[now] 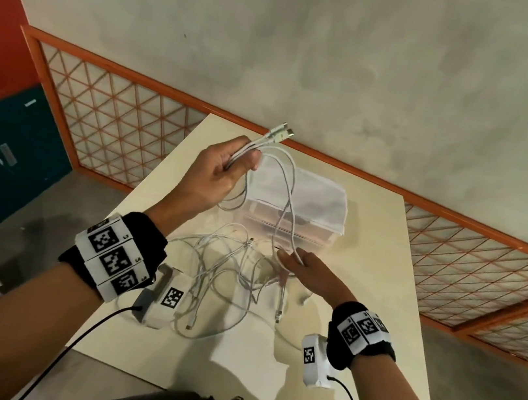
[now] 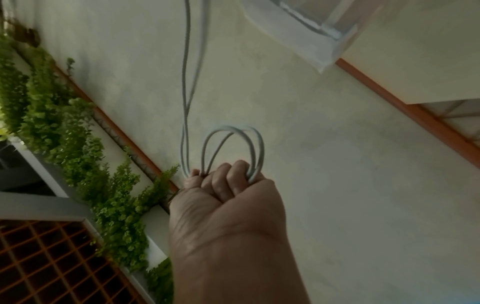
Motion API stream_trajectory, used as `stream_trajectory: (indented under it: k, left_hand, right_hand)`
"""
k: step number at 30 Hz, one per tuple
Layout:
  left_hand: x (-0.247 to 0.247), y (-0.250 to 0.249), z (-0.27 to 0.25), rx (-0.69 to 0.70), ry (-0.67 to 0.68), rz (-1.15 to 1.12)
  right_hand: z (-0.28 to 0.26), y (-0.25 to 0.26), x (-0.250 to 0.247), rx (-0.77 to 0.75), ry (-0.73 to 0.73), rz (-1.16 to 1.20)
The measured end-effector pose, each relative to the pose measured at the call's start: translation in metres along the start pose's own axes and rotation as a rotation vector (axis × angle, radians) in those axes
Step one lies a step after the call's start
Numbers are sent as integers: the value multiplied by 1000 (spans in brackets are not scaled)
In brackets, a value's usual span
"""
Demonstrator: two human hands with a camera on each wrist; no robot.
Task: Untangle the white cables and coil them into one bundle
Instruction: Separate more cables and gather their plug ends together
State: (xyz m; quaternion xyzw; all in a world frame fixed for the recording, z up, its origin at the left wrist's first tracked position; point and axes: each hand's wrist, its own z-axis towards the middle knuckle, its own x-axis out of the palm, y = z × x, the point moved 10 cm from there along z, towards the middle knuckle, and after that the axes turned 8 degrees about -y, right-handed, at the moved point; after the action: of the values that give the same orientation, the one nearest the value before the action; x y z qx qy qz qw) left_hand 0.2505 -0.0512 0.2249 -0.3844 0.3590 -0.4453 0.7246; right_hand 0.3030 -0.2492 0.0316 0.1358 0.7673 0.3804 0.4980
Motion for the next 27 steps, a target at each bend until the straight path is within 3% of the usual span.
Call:
stream_trajectory:
  k: [3, 5, 8, 11, 13, 15, 18, 20, 23, 25, 27]
  left_hand:
    - [-30, 30, 1, -41, -183, 148]
    - [-52, 71, -2, -168, -267, 293]
    - [-71, 139, -19, -404, -233, 588]
    - [-72, 165, -40, -497, -164, 728]
    - [-66, 164, -45, -522, -164, 665]
    - [-55, 148, -43, -508, -205, 566]
    - [-19, 110, -40, -500, -178, 141]
    - [16, 76, -39, -478, -10, -46]
    - [72, 52, -51, -463, 329, -29]
    - [91, 58, -58, -443, 394, 45]
    - [92, 69, -59, -449, 336, 49]
  right_hand:
    - [0, -23, -23, 36, -148, 1]
    - [-4, -29, -45, 48, -235, 29]
    - [-8, -22, -66, -4, -230, 18]
    - [-15, 7, -89, -82, -312, -182]
    - [-20, 30, -100, -151, -374, -261]
    - [-20, 46, -97, -184, -342, -243]
    - [-15, 68, -81, -240, -277, -270]
    - [-11, 81, -74, -227, -319, -421]
    - [-9, 103, -75, -161, -402, -527]
    - [-8, 116, -76, -159, -430, -540]
    - [-10, 122, -76, -170, -428, -486]
